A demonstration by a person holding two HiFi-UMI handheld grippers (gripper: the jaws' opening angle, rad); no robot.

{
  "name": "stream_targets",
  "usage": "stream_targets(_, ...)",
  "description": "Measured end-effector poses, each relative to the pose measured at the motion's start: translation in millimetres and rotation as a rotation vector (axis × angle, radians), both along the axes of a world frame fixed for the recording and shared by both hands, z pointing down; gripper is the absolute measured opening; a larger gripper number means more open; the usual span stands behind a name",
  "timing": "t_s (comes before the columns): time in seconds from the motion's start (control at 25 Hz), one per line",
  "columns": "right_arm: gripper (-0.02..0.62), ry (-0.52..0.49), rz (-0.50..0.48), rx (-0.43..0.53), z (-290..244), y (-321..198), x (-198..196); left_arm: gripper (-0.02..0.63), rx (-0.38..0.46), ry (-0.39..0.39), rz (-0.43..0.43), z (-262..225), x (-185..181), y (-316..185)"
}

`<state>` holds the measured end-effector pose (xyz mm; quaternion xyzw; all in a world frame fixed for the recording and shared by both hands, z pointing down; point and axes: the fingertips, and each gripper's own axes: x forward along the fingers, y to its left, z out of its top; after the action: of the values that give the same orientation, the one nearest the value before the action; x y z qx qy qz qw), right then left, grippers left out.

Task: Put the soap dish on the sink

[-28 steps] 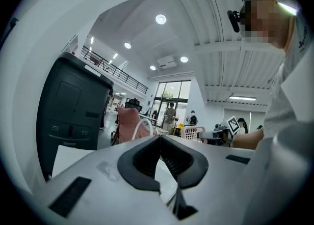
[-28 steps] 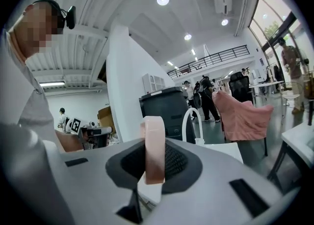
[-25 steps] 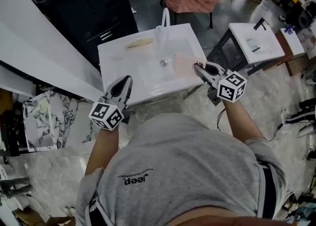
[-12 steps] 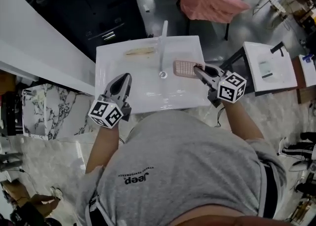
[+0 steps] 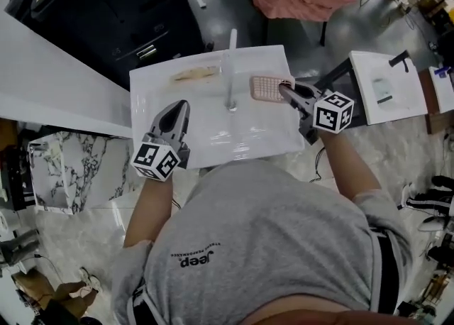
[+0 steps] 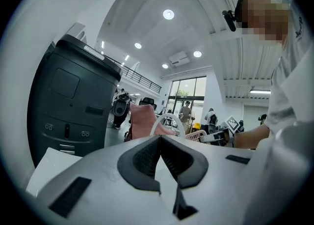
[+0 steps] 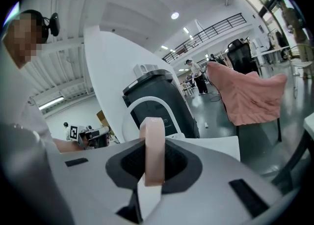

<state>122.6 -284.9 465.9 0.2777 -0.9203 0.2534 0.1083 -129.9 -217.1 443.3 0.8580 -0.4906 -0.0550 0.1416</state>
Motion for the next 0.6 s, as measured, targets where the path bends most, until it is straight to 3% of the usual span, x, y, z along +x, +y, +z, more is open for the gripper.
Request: stream_targets(0.6, 0.095, 0.083, 0.080, -0.164, 72.2, -98.7, -11.1, 0.015, 0.002, -0.086, 0.015, 32.1, -20.9, -85.2)
